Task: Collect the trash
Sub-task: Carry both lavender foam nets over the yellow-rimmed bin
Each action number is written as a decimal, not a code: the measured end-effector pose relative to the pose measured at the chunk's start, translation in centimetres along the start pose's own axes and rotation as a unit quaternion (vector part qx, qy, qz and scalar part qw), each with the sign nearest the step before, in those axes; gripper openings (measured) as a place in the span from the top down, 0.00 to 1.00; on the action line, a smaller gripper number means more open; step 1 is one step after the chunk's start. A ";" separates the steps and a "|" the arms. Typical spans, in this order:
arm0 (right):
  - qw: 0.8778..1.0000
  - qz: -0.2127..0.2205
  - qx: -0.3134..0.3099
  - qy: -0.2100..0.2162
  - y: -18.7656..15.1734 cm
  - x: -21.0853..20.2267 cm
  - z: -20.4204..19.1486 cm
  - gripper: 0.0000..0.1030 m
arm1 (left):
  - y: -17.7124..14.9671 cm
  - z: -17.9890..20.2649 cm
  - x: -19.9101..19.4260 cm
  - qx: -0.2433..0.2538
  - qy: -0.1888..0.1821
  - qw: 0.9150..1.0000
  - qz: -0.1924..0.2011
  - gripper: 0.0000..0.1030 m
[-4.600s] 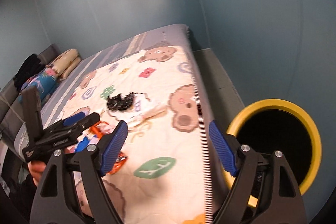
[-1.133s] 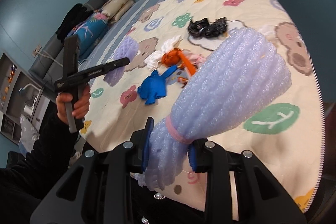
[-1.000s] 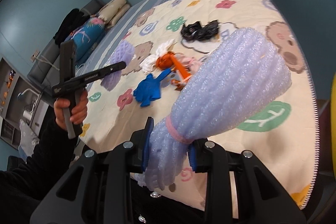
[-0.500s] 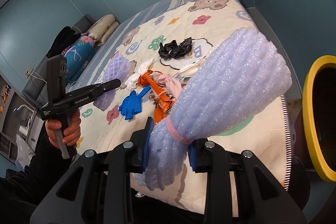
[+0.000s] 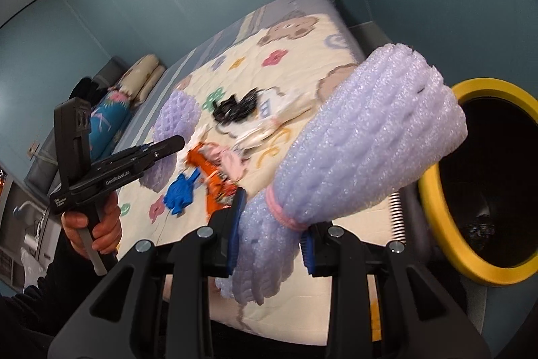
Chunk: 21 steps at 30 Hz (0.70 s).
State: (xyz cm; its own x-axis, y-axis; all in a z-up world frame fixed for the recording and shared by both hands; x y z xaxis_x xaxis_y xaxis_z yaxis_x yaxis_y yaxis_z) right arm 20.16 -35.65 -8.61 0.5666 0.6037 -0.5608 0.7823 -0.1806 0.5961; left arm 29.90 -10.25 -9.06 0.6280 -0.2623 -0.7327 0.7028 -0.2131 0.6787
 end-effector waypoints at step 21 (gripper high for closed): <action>0.990 0.087 0.053 -0.097 3.0 -7.7 10.0 0.72 | 3.7 13.1 6.4 0.034 -0.088 0.996 -0.004 0.74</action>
State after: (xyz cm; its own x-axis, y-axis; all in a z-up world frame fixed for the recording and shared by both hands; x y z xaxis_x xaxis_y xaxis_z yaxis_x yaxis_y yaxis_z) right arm 20.70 -48.62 -8.24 0.7256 0.3975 -0.5617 0.6860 -0.3550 0.6351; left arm 32.17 -25.01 -10.53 0.5508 -0.4194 -0.7217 0.6787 -0.2782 0.6797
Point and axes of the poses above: each gripper's, at about its wrist camera, not at the fingertips, and x roughly the way its jaws point, z to its right, y to its top, the point moved 5 cm from there along x, roughly the way its jaws point, and after that the axes turned 8 degrees about y, right-handed, at the moved point
